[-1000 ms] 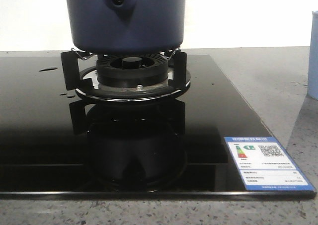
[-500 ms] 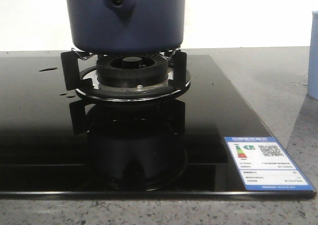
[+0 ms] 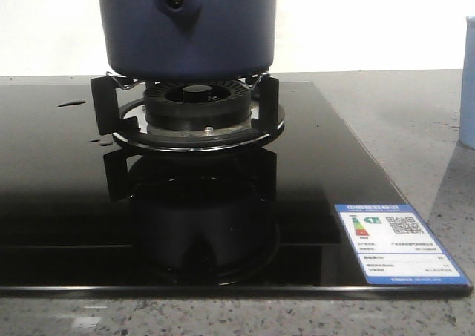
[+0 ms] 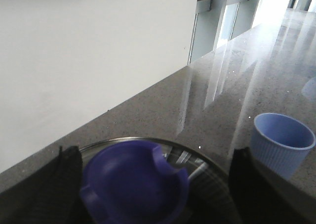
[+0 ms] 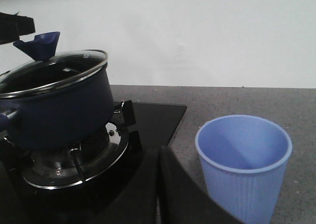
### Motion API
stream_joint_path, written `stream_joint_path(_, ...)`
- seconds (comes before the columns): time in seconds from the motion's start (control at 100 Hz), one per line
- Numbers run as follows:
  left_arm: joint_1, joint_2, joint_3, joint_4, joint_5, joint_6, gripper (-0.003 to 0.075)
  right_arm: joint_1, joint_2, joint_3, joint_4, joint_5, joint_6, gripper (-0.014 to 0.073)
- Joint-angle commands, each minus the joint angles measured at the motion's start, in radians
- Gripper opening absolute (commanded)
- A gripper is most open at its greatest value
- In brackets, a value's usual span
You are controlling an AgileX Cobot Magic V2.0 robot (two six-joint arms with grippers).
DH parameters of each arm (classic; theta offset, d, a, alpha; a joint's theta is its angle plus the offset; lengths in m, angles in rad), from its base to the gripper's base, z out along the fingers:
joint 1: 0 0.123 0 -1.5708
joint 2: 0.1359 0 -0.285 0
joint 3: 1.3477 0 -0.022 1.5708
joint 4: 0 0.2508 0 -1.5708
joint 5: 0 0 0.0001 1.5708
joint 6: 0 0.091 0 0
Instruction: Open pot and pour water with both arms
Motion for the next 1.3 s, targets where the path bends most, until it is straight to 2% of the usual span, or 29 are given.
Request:
stream_joint_path(0.0,0.003,-0.08,-0.028,-0.044,0.028,-0.011,0.0552,-0.006,0.005,-0.038,0.014,-0.047,-0.01,-0.0065)
stream_joint_path(0.09,0.013,-0.132,-0.028,0.034,0.009,-0.078,0.0513,-0.006,0.005,-0.038,0.016,-0.039,-0.01,-0.0065)
stream_joint_path(0.21,0.04,-0.242,0.001,0.234,-0.043,-0.303,0.0377,-0.006,-0.01,-0.038,0.017,0.025,-0.01,-0.0065)
stream_joint_path(0.32,0.083,-0.364,0.074,0.362,-0.045,-0.412,0.0293,-0.006,-0.052,-0.038,0.017,0.107,-0.01,-0.0065)
stream_joint_path(0.45,0.146,-0.572,0.225,0.386,-0.072,-0.436,0.0223,-0.006,-0.137,-0.038,0.017,0.176,-0.01,-0.0065)
stream_joint_path(0.62,0.205,-0.885,0.449,0.392,-0.176,-0.435,0.0144,-0.006,-0.264,-0.038,0.017,0.237,-0.01,-0.0065)
stream_joint_path(0.76,0.217,-1.093,0.605,0.41,-0.258,-0.438,-0.0015,-0.006,-0.337,-0.038,0.017,0.255,-0.01,-0.0065)
stream_joint_path(0.93,0.217,-1.199,0.7,0.421,-0.26,-0.466,-0.0019,-0.006,-0.36,-0.038,0.02,0.252,-0.01,-0.0065)
stream_joint_path(1.29,0.217,-1.211,0.712,0.411,-0.256,-0.466,-0.0019,-0.006,-0.36,-0.038,0.02,0.252,-0.01,-0.0067)
